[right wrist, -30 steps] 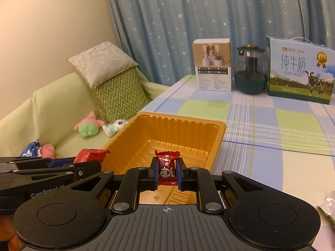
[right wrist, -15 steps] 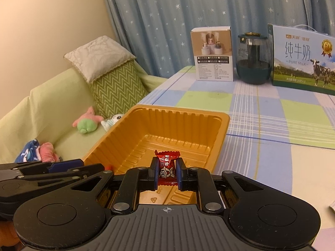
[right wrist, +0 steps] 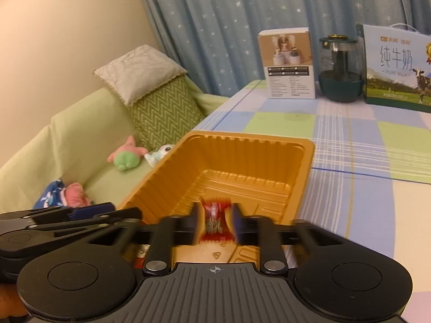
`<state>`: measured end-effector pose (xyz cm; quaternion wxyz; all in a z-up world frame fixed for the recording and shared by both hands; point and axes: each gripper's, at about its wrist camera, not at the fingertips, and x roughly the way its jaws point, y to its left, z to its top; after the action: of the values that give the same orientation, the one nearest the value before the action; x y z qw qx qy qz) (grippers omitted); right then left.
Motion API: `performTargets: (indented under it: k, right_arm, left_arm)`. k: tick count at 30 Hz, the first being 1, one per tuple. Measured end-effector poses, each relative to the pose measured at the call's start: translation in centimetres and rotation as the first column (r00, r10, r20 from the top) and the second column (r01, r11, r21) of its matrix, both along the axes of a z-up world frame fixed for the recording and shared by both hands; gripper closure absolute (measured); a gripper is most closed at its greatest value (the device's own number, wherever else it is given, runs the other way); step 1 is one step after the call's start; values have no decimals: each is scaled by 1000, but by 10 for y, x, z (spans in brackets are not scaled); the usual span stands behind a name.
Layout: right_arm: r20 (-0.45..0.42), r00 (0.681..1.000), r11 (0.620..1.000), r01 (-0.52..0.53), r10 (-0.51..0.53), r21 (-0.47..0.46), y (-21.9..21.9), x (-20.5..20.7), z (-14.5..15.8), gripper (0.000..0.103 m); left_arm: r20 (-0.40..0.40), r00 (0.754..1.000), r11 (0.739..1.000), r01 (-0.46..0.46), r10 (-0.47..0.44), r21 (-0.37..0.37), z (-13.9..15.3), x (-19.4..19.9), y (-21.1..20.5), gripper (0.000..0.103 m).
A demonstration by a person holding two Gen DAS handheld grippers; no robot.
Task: Organize snacks
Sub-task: 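Carry both red candies to the orange tray and open both tools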
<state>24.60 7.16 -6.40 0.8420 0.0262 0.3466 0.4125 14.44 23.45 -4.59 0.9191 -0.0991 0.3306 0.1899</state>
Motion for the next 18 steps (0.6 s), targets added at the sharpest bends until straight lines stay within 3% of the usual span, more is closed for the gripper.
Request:
performTargets:
  k: [18]
  right_arm:
    - [30,999,999,35,-34,-12,-6,1,4,34]
  left_arm:
    - [7,1000,1000,-4,4,4,2,-1,-2,66]
